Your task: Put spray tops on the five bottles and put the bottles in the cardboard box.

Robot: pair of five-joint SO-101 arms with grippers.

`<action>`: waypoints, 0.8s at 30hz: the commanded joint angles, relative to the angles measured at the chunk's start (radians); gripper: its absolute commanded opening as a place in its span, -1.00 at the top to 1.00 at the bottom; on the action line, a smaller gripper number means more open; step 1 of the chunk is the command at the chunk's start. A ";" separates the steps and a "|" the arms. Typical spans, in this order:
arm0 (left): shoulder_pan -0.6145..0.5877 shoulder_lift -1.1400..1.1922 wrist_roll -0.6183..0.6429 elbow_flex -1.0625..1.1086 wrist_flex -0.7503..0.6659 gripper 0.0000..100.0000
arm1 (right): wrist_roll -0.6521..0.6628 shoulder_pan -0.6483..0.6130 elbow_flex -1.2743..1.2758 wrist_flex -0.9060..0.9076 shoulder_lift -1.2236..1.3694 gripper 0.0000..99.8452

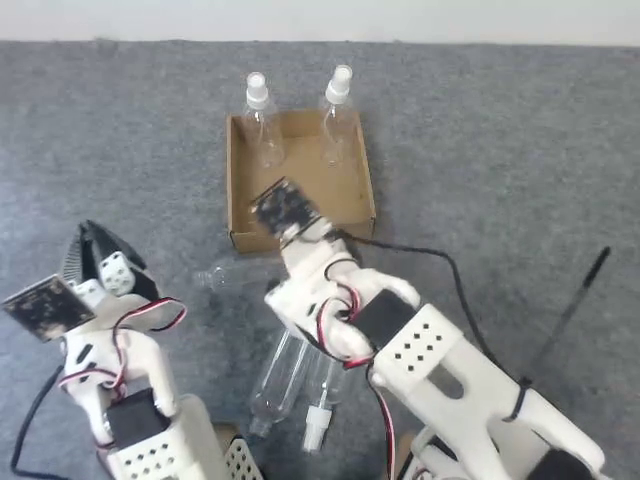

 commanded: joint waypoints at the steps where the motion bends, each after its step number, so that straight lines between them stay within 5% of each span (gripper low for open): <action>1: -0.034 -0.020 -0.005 -0.010 -0.035 0.89 | 0.097 -0.030 -0.012 0.001 -0.047 0.24; 10: -0.035 -0.020 -0.005 -0.010 -0.035 0.89 | 0.115 -0.030 -0.066 0.010 0.035 0.24; 24: -0.037 -0.020 -0.005 -0.010 -0.035 0.89 | 0.416 -0.134 -0.502 0.308 0.473 0.24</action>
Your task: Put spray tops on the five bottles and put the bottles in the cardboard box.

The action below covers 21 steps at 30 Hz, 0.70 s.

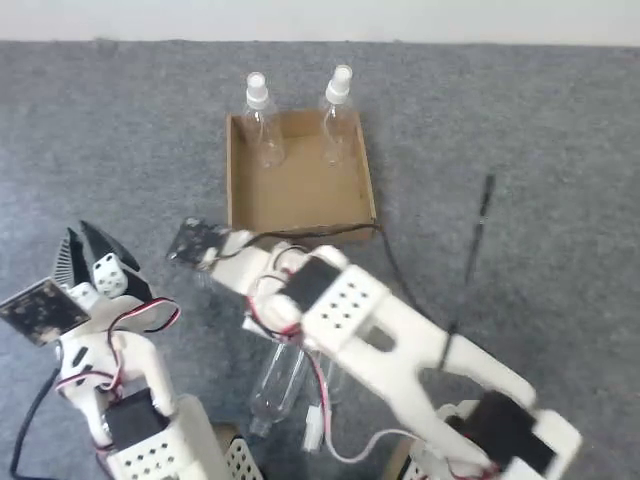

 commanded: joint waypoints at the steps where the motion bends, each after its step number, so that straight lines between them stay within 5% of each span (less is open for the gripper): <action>1: -0.017 -0.020 0.000 -0.010 -0.035 0.89 | 0.072 -0.051 -0.150 0.050 0.084 0.25; 21: -0.043 -0.020 0.000 -0.013 -0.037 0.89 | 0.258 -0.004 -0.382 0.041 0.384 0.36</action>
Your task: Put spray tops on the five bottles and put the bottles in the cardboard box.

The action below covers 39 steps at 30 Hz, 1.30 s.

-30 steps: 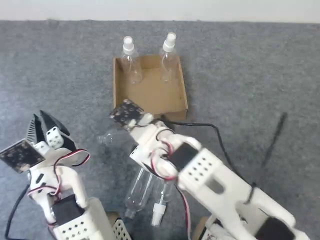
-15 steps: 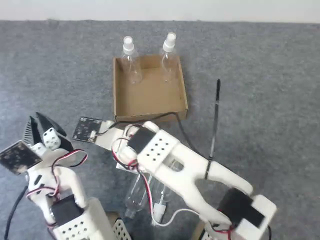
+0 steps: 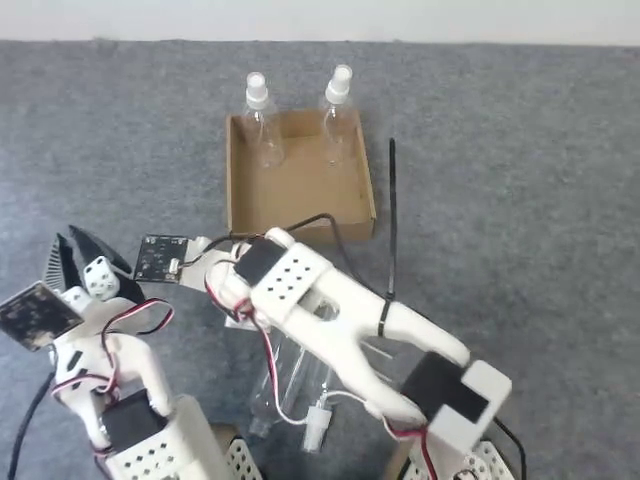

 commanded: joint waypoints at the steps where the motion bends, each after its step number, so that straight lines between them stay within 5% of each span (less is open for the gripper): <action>1: 0.000 -0.020 0.000 -0.013 -0.037 0.89 | 0.041 0.027 -0.095 -0.001 0.038 0.36; 31: 0.000 -0.020 0.000 -0.010 -0.051 0.89 | 0.054 0.079 -0.130 -0.074 0.211 0.37; 39: 0.000 -0.020 0.000 -0.010 -0.051 0.89 | 0.052 0.079 -0.130 -0.071 0.197 0.58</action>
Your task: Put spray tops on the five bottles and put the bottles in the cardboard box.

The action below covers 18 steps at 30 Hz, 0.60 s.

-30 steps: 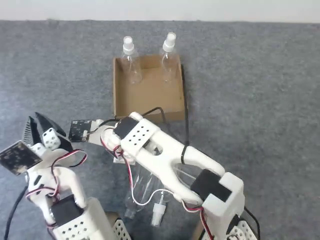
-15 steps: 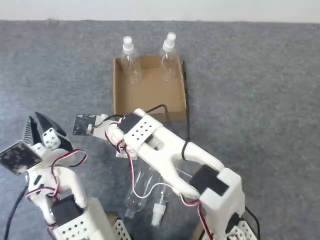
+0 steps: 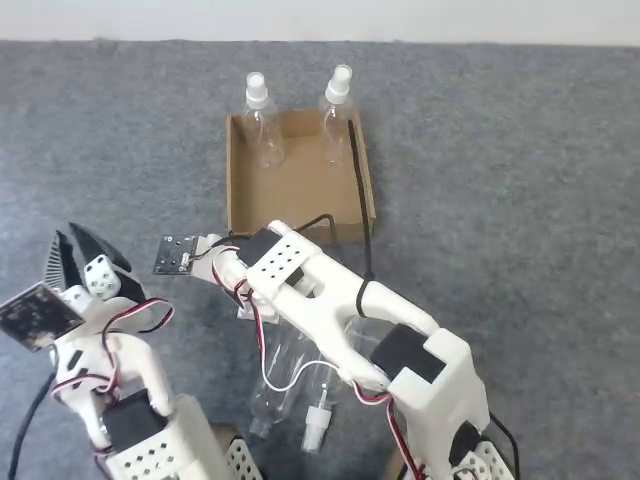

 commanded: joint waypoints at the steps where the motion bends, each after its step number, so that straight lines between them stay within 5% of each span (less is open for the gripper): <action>1: -0.006 -0.020 0.000 -0.010 -0.032 0.89 | 0.005 0.010 -0.057 -0.007 -0.050 0.58; 18: -0.002 -0.020 0.000 -0.008 -0.032 0.89 | -0.003 0.010 -0.051 0.088 -0.162 0.59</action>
